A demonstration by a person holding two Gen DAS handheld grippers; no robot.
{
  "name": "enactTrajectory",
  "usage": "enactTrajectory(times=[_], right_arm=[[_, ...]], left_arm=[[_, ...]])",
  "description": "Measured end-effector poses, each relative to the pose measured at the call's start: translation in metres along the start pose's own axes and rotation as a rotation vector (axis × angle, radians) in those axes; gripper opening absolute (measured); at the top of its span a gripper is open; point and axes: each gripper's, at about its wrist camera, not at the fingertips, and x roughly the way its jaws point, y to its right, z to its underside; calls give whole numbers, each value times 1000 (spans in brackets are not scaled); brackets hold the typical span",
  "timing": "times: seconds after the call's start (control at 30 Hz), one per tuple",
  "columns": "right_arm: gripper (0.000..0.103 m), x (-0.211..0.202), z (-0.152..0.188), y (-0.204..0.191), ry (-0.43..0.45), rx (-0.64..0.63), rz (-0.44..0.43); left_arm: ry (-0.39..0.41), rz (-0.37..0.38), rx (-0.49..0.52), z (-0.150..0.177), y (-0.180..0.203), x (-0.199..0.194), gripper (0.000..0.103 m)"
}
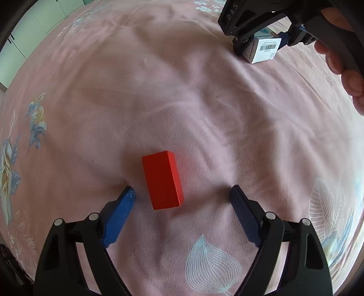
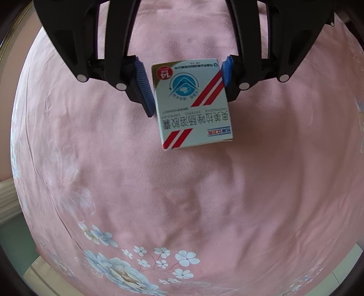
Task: Collect trash
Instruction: 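Grasp the red block with the left tool while the right tool grasps the white medicine box, then carry the red block and medicine box with both tools to the trash bin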
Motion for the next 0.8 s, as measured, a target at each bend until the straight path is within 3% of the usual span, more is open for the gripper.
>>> enactTrajectory(times=[0.1,0.27,0.37,0.43,0.6,0.8], right_arm=[[46,0,3,-1,15,4,-15],[46,-3,6,-2,15,-10,-13],[46,-7,8,-4,23,-1,-15],[45,-9,11,-3,32,18,-22],[45,-20,21,2,58,58,-23],[45,-52,29,13,106,125,-34]], left_arm=[[20,6,3,1,8,-6,67],[31,25,-2,-8,8,-4,58],[46,33,0,-13,4,-5,44],[61,45,18,-15,3,-8,22],[62,79,57,-20,-8,-14,22],[68,105,61,-22,-54,-38,22]])
